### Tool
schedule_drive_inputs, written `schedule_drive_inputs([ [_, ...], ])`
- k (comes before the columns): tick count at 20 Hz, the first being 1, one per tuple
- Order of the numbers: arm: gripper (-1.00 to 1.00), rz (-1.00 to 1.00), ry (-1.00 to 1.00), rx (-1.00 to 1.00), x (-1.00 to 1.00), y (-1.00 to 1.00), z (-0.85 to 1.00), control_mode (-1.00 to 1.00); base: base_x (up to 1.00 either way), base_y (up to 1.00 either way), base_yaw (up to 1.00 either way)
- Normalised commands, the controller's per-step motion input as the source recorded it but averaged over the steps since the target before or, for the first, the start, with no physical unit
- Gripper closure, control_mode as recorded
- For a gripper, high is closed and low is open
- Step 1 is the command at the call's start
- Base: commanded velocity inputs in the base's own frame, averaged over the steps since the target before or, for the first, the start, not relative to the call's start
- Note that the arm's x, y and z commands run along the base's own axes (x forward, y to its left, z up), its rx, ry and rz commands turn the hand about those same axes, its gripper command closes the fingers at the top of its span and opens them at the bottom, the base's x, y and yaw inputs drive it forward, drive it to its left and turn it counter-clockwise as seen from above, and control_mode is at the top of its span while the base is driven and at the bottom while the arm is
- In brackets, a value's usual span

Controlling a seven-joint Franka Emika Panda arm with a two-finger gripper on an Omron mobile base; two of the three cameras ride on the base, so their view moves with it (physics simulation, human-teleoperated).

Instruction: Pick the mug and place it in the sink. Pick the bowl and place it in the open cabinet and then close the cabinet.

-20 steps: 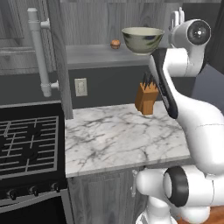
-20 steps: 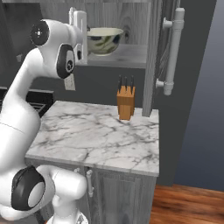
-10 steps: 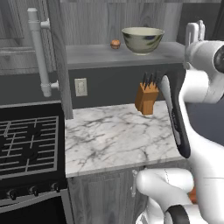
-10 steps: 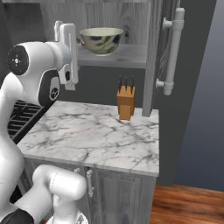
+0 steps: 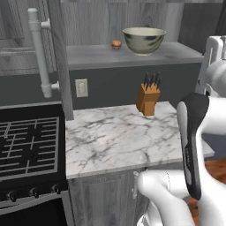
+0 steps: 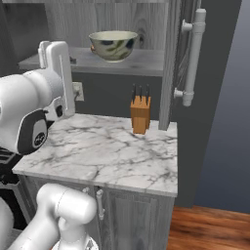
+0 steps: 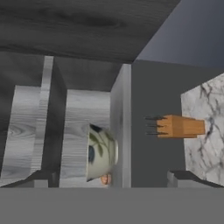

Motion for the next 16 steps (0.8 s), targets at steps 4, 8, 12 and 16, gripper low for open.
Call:
schedule_drive_inputs([
  [4,-1.0,0.0,0.03,0.02,-0.74,0.0,0.0,-1.0,0.0,0.0,0.0],
  [8,-1.0,0.0,0.06,0.05,-0.57,-0.01,0.0,-1.0,0.0,0.0,0.0],
  [12,-1.0,0.0,0.13,0.01,-0.48,-0.04,0.02,-1.0,0.0,0.0,0.0],
  [16,-1.0,0.0,0.16,0.04,-0.44,-0.1,0.01,-1.0,0.0,0.0,0.0],
])
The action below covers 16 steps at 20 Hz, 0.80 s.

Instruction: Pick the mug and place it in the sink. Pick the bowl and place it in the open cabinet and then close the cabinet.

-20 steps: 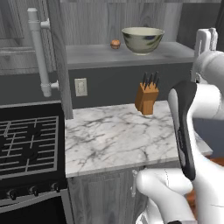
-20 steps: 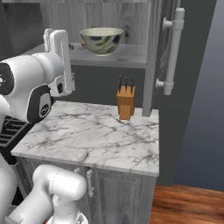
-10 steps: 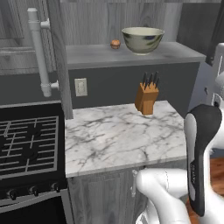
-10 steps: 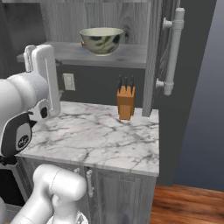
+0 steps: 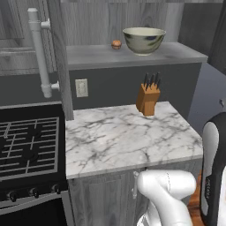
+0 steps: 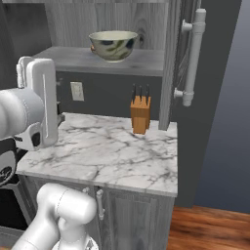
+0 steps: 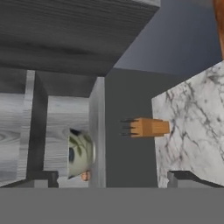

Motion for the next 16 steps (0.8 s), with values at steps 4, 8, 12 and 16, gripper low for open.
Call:
schedule_drive_inputs([
  [4,-1.0,0.0,0.18,0.07,-0.21,-0.21,0.0,-1.0,0.0,0.0,0.0],
  [8,-1.0,0.0,0.0,0.03,-0.11,-0.27,0.0,-1.0,0.0,0.0,0.0],
  [12,-1.0,0.01,-0.04,0.07,-0.07,-0.21,0.0,-1.0,0.0,0.0,0.0],
  [16,-1.0,0.08,-0.09,0.03,-0.12,-0.14,0.0,-1.0,0.0,0.0,0.0],
])
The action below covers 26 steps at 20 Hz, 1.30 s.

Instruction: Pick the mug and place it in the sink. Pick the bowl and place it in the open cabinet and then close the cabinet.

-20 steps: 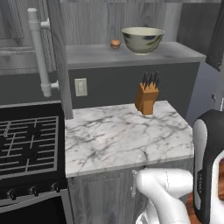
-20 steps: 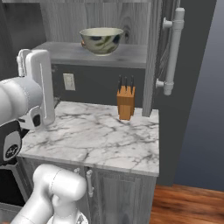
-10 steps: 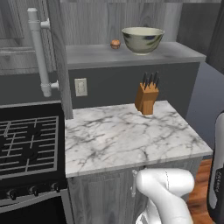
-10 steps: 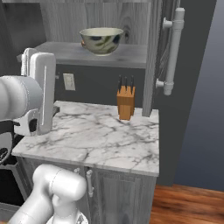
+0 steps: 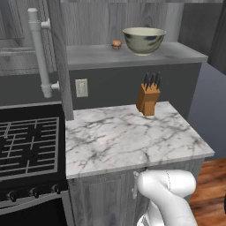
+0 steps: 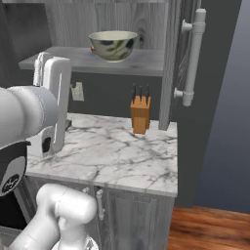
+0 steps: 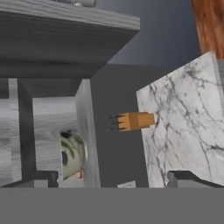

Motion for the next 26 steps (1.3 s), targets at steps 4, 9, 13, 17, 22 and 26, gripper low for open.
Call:
schedule_drive_inputs([
  [4,-1.0,0.09,-0.26,0.07,-0.16,-0.4,0.0,-1.0,0.0,0.0,0.0],
  [9,-1.0,0.06,-0.12,0.13,0.0,-0.51,0.0,-1.0,0.0,0.0,0.0],
  [13,-1.0,0.03,-0.11,0.11,0.0,-0.47,0.0,-1.0,0.0,0.0,0.0],
  [17,-1.0,0.0,-0.07,0.07,0.0,-0.33,0.0,-1.0,0.0,0.0,0.0],
  [22,-1.0,0.0,-0.03,0.06,-0.03,-0.3,0.0,-1.0,0.0,0.0,0.0],
  [26,-1.0,0.0,-0.01,0.06,-0.18,-0.38,0.0,-1.0,0.0,0.0,0.0],
])
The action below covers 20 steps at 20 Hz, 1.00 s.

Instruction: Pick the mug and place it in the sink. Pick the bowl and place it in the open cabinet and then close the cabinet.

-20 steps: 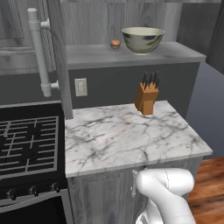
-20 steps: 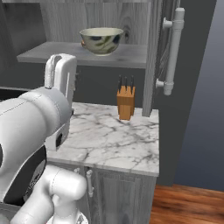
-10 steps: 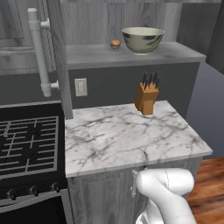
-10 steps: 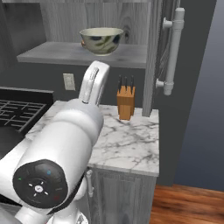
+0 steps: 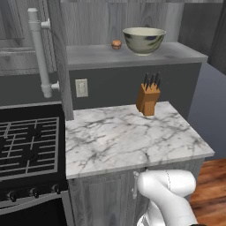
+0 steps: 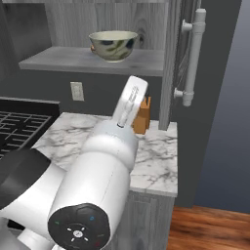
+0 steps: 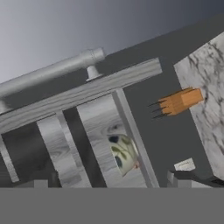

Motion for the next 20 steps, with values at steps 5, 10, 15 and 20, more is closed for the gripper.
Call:
schedule_drive_inputs([
  [5,-1.0,0.0,0.0,0.01,-0.03,-0.33,-0.12,-1.0,0.0,0.0,0.0],
  [10,-1.0,0.04,0.0,0.0,0.02,-0.23,-0.16,-1.0,0.0,0.0,0.0],
  [15,-1.0,0.11,0.0,0.0,0.26,-0.16,-0.05,-1.0,0.0,0.0,0.0],
  [20,-1.0,0.05,0.0,0.04,0.28,-0.06,-0.1,-1.0,0.0,0.0,0.0],
])
